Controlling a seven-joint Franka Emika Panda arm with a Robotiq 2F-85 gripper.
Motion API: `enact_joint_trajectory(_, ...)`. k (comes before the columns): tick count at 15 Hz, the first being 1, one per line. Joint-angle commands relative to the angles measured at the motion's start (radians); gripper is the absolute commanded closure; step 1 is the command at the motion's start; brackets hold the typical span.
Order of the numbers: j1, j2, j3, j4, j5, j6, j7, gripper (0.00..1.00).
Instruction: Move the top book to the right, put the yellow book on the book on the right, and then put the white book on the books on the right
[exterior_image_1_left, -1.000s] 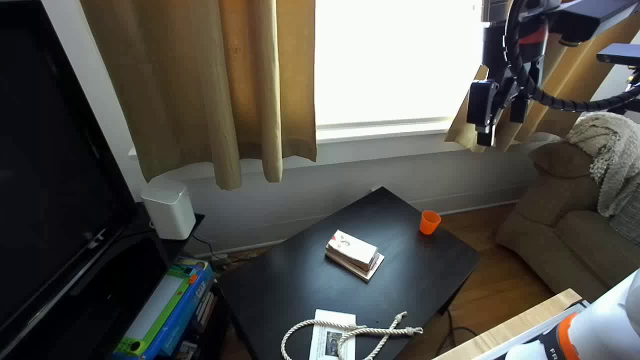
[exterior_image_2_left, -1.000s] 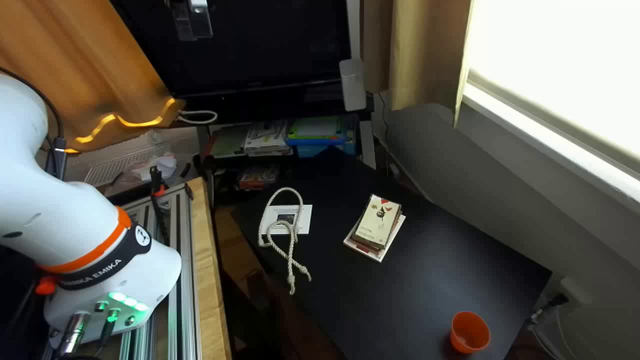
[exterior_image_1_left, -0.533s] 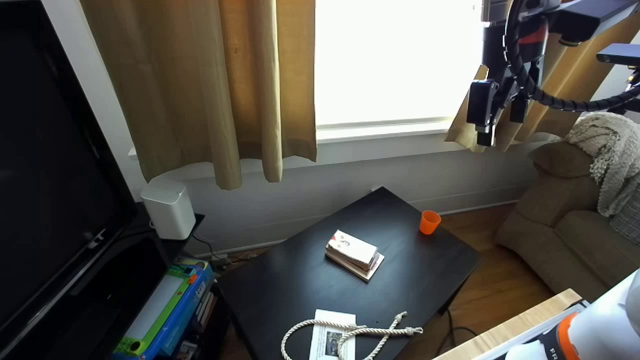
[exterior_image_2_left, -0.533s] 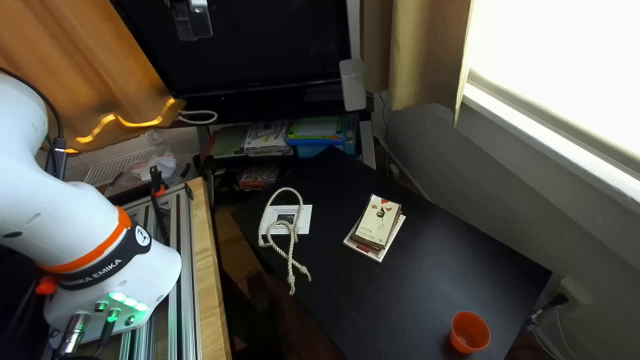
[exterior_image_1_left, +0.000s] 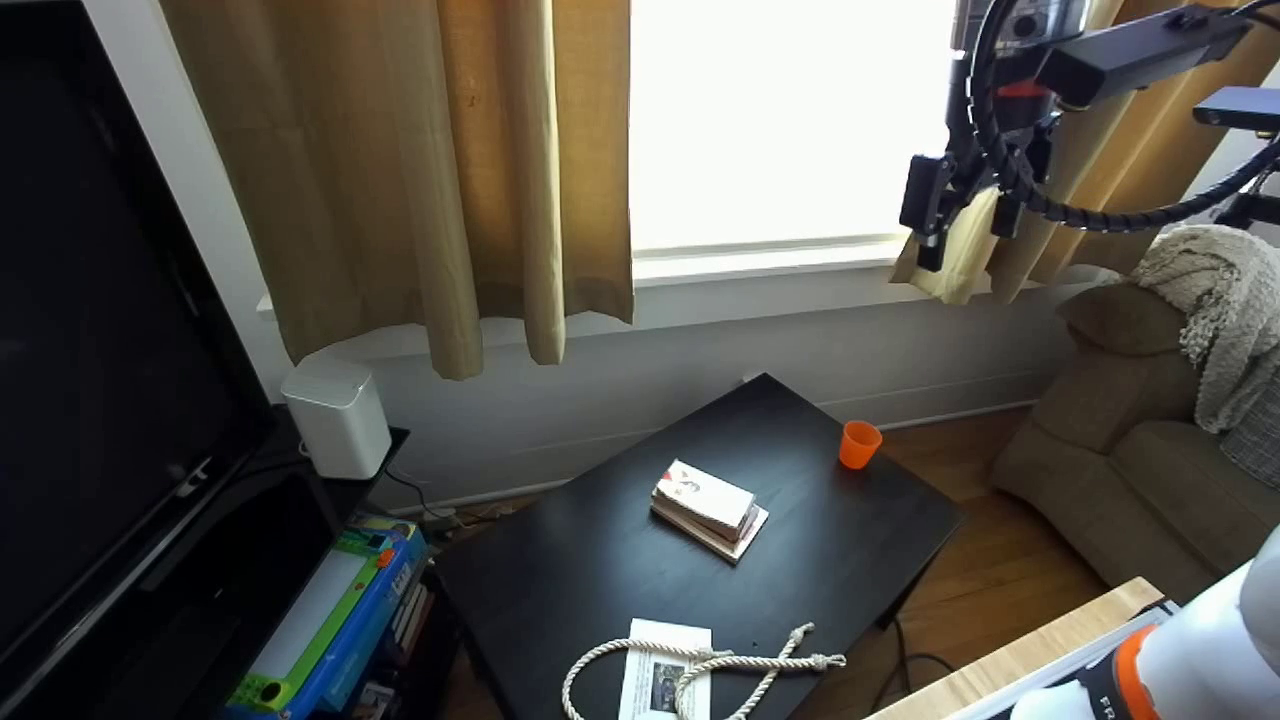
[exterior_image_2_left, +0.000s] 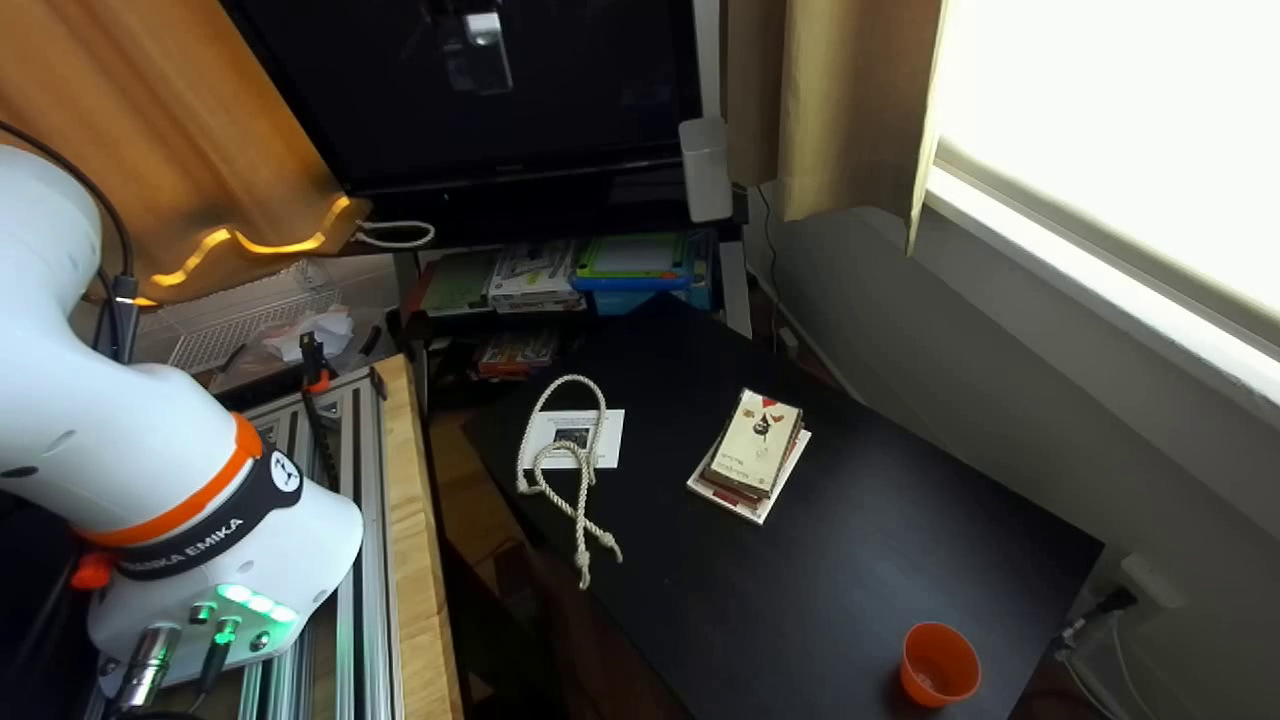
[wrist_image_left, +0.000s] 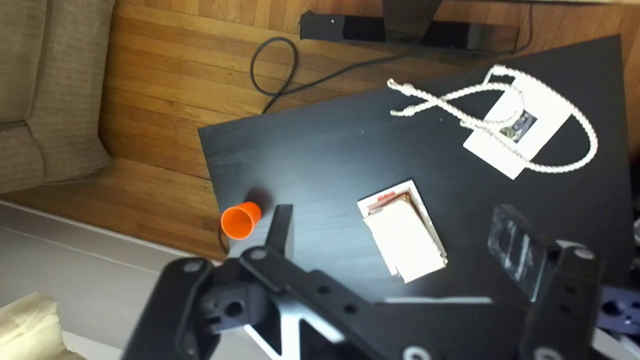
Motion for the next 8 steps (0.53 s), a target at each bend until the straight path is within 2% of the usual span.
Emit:
enact_joint_trajectory(1,-0.011,0.125,-0.029,-0.027,0.013,0.218,0.058,0.0)
enact_joint_trajectory(5,0.015,0.316,-0.021,-0.046,0.059,0.469,0.043,0.0)
enact_joint_trajectory(8,0.042,0.448,-0.006,-0.037,0.075,0.613,0.026,0.0)
